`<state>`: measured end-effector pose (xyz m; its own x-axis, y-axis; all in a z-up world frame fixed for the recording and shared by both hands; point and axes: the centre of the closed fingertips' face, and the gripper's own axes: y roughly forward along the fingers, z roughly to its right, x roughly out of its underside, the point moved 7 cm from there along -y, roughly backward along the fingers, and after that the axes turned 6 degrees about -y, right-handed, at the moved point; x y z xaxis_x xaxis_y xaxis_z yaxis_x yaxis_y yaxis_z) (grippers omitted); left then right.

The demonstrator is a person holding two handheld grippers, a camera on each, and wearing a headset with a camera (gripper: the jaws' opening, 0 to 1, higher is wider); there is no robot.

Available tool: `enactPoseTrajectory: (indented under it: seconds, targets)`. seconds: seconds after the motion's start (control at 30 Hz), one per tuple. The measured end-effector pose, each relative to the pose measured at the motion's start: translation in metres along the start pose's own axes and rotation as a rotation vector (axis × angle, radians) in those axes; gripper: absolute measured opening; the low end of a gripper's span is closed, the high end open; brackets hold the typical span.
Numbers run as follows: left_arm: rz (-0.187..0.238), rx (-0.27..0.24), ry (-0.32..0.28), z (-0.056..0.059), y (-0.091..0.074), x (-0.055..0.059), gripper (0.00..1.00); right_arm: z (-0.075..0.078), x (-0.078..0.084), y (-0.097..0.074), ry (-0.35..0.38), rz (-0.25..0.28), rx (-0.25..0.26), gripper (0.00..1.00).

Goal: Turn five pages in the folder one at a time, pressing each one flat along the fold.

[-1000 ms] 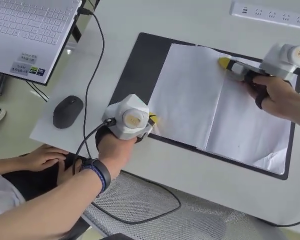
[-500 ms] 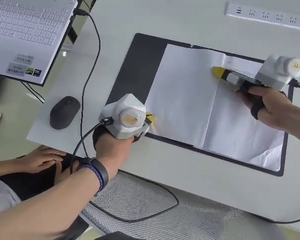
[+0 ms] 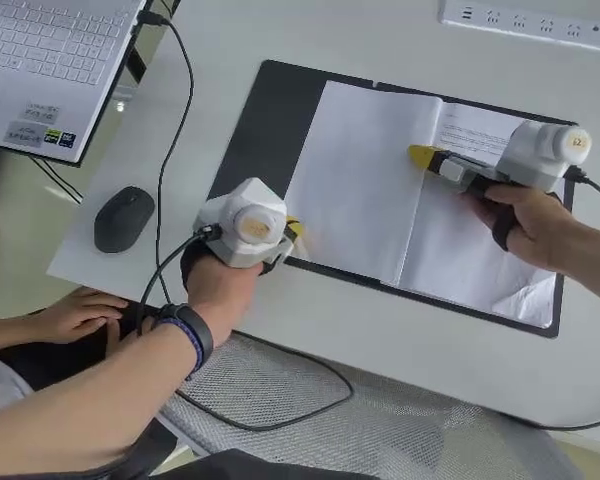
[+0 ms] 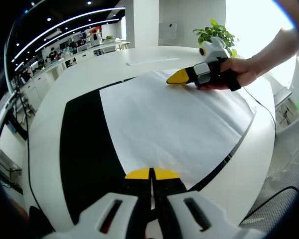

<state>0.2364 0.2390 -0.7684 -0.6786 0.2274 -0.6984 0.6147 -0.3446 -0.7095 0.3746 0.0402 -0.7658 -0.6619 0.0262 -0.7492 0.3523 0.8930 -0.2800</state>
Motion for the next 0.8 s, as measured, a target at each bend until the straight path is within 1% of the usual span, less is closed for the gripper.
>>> enactPoseTrajectory:
  seconds: [0.1, 0.17, 0.23, 0.3, 0.33, 0.37, 0.47, 0.6, 0.67, 0.7, 0.8]
  targets:
    - [0.0, 0.0, -0.002, 0.001, -0.002, -0.001, 0.0, -0.007, 0.004, -0.002, -0.012, -0.018, -0.01, 0.0]
    - [0.0, 0.001, -0.002, 0.002, -0.004, -0.001, 0.0, -0.016, 0.01, -0.005, -0.025, -0.036, -0.026, 0.0]
    - [0.001, 0.002, 0.0, 0.004, -0.007, -0.003, 0.0, -0.023, 0.013, -0.009, -0.03, -0.029, -0.029, 0.0]
    - [0.0, 0.003, 0.001, 0.006, -0.009, -0.004, 0.0, -0.024, 0.016, -0.01, -0.03, -0.035, -0.029, 0.0]
    - [0.0, 0.003, 0.002, 0.006, -0.01, -0.004, 0.0, -0.027, 0.019, -0.01, -0.036, -0.037, -0.032, 0.0]
    - [0.0, 0.002, 0.002, 0.007, -0.011, -0.005, 0.0, -0.03, 0.023, -0.011, -0.046, -0.051, -0.036, 0.0]
    - [0.001, 0.001, 0.001, 0.008, -0.012, -0.005, 0.0, -0.037, 0.029, -0.014, -0.074, -0.069, -0.048, 0.0]
    - [0.001, 0.002, 0.003, 0.007, -0.011, -0.005, 0.0, -0.044, 0.038, -0.017, -0.085, -0.085, -0.062, 0.0]
    - [0.001, 0.002, 0.003, 0.007, -0.01, -0.005, 0.0, -0.051, 0.044, -0.019, -0.085, -0.091, -0.073, 0.0]
    - [0.002, 0.002, 0.002, 0.007, -0.01, -0.005, 0.0, -0.052, 0.045, -0.019, -0.086, -0.089, -0.074, 0.0]
    - [0.004, 0.004, -0.004, 0.007, -0.01, -0.004, 0.0, -0.057, 0.051, -0.023, -0.095, -0.104, -0.083, 0.0]
